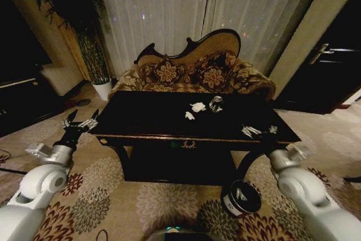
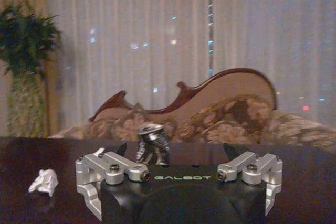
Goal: Move to the front of the table and place the trash on the table into the trash bin.
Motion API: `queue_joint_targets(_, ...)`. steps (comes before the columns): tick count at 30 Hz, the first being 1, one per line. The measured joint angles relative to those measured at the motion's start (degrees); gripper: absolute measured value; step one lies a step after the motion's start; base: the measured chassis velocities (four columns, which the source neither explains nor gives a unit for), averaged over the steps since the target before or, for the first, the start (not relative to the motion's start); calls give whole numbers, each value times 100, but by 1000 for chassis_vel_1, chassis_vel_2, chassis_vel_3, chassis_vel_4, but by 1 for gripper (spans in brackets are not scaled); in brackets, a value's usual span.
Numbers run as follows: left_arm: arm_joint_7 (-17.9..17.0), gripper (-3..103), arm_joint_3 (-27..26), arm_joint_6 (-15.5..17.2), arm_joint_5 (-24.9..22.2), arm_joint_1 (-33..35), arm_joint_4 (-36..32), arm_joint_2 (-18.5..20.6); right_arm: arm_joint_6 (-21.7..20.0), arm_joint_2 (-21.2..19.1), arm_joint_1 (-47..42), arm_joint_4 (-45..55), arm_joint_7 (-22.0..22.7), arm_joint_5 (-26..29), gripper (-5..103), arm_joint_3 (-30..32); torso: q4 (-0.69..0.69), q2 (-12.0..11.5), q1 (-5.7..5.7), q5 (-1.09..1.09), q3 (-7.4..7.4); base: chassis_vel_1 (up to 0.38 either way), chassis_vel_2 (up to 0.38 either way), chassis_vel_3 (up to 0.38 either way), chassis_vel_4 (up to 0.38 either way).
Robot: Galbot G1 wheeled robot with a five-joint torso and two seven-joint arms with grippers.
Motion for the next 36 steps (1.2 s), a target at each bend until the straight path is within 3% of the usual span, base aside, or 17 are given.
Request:
queue_joint_targets(5, 0, 100, 0, 0, 0, 0, 0, 0, -10, -291, 810, -492, -98, 90, 100, -773, -2, 1, 0, 1, 0, 0, 0, 0, 0)
queue_joint_targets(12, -1, 100, 0, 0, 0, 0, 1, 0, 44, -339, 1908, -992, -172, 173, 100, -1816, -1, 0, 0, 0, 0, 0, 0, 0, 0)
queue_joint_targets(36, -1, 100, 0, 0, 0, 0, 1, 0, 172, -352, 3829, -2461, -371, 309, 100, -3389, -1, 1, -1, 0, 0, 0, 0, 0, 0)
